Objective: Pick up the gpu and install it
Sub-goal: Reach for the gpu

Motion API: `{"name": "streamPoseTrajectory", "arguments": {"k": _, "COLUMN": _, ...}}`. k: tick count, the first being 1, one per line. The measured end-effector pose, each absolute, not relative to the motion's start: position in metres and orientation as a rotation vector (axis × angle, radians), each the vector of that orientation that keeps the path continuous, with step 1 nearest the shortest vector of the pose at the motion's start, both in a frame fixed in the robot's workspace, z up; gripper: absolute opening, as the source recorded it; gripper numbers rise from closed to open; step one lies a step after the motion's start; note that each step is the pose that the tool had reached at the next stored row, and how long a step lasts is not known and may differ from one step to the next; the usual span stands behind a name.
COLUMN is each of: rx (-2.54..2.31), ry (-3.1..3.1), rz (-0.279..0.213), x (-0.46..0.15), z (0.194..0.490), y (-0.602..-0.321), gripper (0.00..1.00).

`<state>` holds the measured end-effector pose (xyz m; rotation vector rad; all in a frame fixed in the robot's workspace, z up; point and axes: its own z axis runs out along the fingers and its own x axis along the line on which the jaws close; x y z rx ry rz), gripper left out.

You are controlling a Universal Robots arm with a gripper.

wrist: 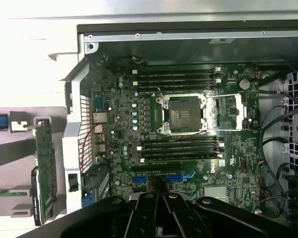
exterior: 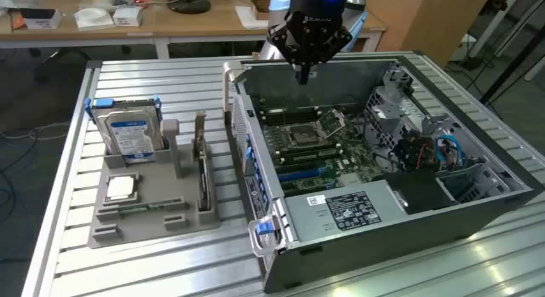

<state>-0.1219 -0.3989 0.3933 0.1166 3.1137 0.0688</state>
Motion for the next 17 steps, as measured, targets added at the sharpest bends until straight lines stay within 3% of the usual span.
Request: {"name": "streamPoseTrajectory", "arguments": {"k": 17, "rx": 0.117, "ry": 3.114, "rz": 0.069, "x": -0.1302, "z": 0.3930, "y": -0.3989, "gripper": 0.11}}
